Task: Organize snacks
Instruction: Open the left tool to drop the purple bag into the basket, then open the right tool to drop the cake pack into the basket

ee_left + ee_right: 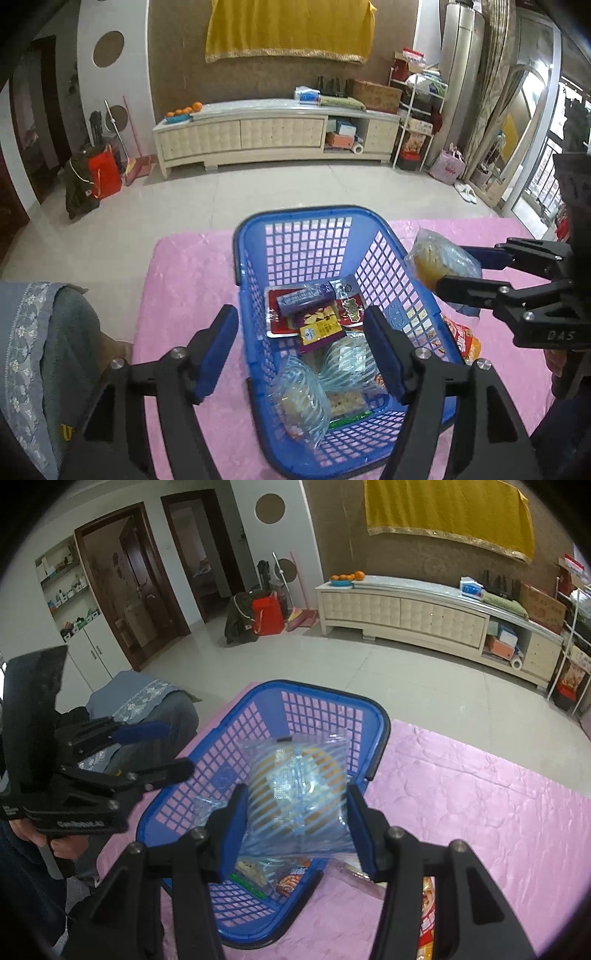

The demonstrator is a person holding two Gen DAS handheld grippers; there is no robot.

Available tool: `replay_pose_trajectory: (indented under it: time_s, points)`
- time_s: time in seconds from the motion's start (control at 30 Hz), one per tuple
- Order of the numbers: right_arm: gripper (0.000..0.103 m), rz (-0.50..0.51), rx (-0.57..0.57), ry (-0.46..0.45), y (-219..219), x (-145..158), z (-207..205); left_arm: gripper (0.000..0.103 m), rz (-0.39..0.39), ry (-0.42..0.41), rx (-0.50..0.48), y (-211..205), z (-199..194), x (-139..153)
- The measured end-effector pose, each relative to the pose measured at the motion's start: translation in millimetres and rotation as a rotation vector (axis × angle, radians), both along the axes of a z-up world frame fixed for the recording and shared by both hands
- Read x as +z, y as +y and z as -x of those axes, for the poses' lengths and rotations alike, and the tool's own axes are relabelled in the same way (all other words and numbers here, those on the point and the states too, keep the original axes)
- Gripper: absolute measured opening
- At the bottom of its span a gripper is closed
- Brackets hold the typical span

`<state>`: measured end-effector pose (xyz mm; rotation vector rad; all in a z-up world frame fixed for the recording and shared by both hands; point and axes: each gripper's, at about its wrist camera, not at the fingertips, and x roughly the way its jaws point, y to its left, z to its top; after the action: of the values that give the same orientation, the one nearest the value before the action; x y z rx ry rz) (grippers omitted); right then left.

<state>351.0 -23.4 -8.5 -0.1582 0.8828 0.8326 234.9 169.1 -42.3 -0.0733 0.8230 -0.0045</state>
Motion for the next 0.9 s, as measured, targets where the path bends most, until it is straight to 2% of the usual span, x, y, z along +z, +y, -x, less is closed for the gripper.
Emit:
replay_pose_trajectory:
  time_s: [0.23,0.53,0.9]
  points:
    - [0.057,0.029,0.035,0.003,23,0,6,0.072,-0.006,-0.018,0.030,17,18,3]
    - [0.057,0.124,0.085,0.045,64,-31,12,0.072,0.018,-0.001,0.060,35,24,-13]
    - [0.057,0.189,0.102,0.088,78,-56,15,0.072,0.037,0.026,0.062,41,22,-27]
